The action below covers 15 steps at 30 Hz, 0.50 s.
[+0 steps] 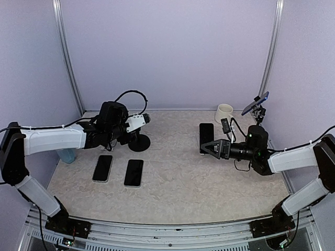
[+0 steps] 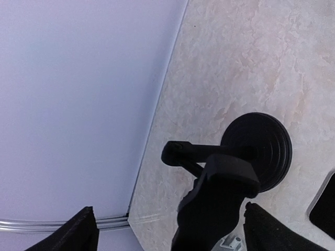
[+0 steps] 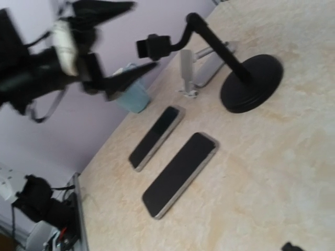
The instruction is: Remove the phone from the phone stand
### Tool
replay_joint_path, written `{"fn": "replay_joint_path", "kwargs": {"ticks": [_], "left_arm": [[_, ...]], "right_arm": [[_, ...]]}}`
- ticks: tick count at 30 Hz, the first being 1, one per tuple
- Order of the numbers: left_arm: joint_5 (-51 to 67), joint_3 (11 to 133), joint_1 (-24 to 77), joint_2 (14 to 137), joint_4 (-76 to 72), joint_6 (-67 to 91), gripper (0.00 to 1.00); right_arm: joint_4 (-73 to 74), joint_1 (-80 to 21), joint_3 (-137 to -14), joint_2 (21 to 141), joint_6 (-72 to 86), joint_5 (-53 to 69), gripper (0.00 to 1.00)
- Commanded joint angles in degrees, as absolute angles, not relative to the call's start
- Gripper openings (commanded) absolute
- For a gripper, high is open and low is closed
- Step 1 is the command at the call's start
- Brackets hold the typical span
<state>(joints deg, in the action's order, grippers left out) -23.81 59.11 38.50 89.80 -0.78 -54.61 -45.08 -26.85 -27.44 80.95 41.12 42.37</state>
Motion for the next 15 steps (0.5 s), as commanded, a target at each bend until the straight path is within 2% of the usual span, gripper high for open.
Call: {"fn": "replay_joint_path", "kwargs": {"ticks": [1, 6, 15], "left_arm": [[-23.69, 58.03, 40.43, 84.41, -0.43, -49.03, 0.99], [-24.88, 56.07, 42.14, 78.37, -1.08, -42.98, 0.99], [-35.51, 56.43, 46.33, 73.01, -2.26, -27.0, 0.99]], "right_arm": [[-38.6, -26.39, -30.12, 78.27, 37.82, 37.85, 0.95], [-29.38, -26.37, -32.71, 75.04, 34.33, 30.38, 0.96], [-18.03, -26.45, -37.34, 75.27, 32.41, 16.01, 1.0]]}}
